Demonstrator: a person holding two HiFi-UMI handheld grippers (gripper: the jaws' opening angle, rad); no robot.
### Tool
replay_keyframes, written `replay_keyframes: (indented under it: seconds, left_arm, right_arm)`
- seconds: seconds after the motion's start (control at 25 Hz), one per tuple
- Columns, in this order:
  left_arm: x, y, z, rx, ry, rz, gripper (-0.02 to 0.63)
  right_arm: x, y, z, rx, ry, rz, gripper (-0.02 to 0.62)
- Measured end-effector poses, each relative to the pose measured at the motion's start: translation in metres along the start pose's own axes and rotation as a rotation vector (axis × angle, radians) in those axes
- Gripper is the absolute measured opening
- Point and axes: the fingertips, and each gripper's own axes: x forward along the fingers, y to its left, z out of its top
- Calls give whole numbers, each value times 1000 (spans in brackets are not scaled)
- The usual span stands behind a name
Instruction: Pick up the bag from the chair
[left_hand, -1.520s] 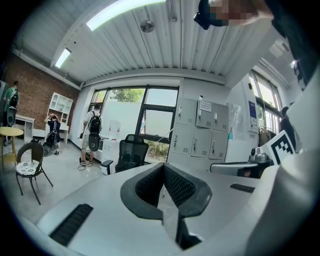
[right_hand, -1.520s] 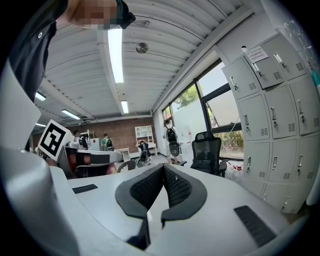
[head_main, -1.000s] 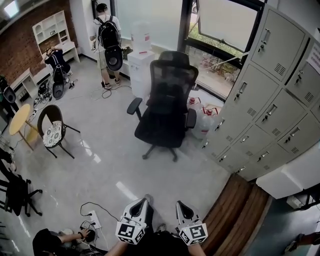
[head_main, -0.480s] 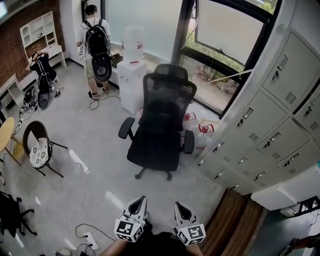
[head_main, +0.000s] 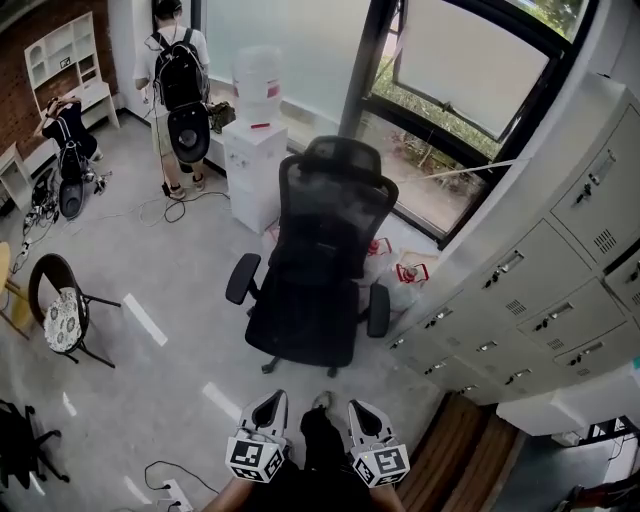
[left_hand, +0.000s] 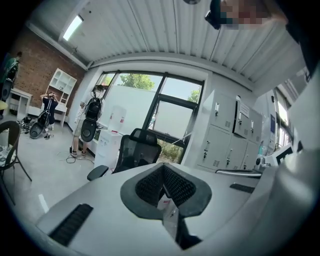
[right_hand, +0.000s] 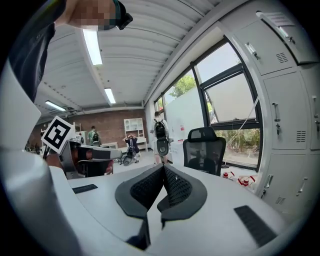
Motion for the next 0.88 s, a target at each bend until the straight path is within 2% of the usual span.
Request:
replay_keyframes:
  seconds: [0.36,0.6,0.68,0.88]
  left_arm:
    - [124,47,26,12,23,88,0]
    - [195,73,46,8,21,121,0]
    - [214,89,41,-12,46,142,0]
    - [259,131,26,1,136,200,0]
  right_arm:
    - [125,-79,23,10,-7,100,-1]
    - [202,-126,28,-10,47,167,0]
    - [222,-136,25,-7,65,172,0]
    - [266,-164,13,39,104,135,0]
